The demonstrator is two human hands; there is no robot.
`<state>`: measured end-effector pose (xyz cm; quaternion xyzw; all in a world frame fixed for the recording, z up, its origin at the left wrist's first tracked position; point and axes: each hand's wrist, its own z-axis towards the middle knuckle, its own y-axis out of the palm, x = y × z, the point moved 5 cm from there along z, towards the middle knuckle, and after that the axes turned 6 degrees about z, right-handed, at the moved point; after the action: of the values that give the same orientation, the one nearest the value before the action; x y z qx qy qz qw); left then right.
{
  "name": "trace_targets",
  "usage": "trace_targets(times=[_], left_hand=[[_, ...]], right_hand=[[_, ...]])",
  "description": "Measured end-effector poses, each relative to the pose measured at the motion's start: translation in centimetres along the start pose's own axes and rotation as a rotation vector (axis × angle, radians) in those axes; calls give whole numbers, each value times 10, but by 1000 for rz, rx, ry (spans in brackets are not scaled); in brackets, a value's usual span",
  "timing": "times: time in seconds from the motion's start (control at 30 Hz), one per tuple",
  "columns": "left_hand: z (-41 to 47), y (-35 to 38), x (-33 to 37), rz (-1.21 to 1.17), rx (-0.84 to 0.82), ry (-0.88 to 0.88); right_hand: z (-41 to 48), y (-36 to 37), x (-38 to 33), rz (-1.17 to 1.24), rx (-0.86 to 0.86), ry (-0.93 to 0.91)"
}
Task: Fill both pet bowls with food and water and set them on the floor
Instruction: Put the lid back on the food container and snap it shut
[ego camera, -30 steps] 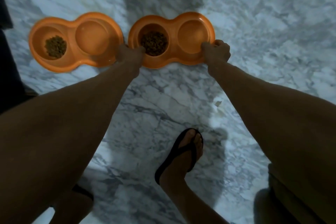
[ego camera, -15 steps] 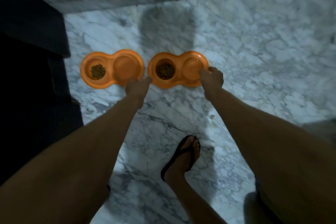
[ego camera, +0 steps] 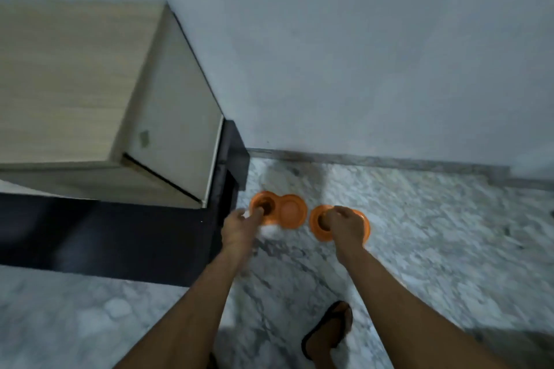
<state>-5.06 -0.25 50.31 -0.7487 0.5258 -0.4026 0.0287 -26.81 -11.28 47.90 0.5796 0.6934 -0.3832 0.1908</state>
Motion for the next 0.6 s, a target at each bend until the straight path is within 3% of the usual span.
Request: trace_targets(times=[0.37,0.6], left_hand=[[-64,-288,-3,120,60,309],[-70,-468,2,54,255,360]], right_hand=[[-254,162,-105,3,-224,-278],[-377,284,-160,-32,-392,-442]])
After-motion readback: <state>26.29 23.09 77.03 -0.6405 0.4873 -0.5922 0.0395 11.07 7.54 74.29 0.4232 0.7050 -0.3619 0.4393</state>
